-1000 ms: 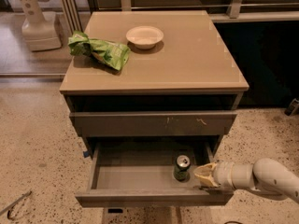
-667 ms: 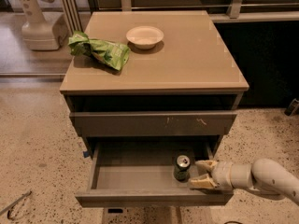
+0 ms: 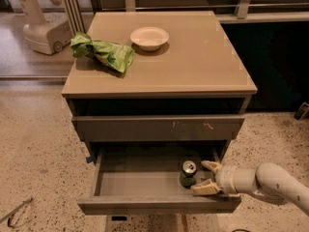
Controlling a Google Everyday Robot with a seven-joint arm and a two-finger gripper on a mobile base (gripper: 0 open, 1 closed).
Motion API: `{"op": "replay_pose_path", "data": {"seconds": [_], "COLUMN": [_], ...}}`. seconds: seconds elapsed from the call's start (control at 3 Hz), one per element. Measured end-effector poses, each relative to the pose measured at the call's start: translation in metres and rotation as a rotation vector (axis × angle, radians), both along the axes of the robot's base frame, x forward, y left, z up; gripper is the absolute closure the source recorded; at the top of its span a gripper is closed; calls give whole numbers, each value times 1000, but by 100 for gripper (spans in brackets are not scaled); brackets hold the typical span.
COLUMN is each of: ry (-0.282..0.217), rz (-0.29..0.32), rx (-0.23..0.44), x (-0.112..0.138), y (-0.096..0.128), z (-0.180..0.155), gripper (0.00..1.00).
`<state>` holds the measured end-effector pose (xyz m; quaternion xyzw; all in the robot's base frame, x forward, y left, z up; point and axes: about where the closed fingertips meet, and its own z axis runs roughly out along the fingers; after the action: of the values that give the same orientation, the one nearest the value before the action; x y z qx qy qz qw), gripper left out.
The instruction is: Pick green can from middle drawer and place on counter
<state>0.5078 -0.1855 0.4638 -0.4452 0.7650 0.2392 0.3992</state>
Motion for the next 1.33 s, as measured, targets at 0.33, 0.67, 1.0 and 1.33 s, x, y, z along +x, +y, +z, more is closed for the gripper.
{"op": "replay_pose_path", "data": {"seconds": [0.33, 0.67, 1.0, 1.33], "ry": [-15, -29, -30, -18], "rz": [8, 21, 38, 58], "rx": [11, 14, 3, -20], "x": [11, 23, 35, 43], "y": [10, 21, 30, 37], "z": [-3, -7, -15, -28], "gripper": [33, 32, 25, 25]}}
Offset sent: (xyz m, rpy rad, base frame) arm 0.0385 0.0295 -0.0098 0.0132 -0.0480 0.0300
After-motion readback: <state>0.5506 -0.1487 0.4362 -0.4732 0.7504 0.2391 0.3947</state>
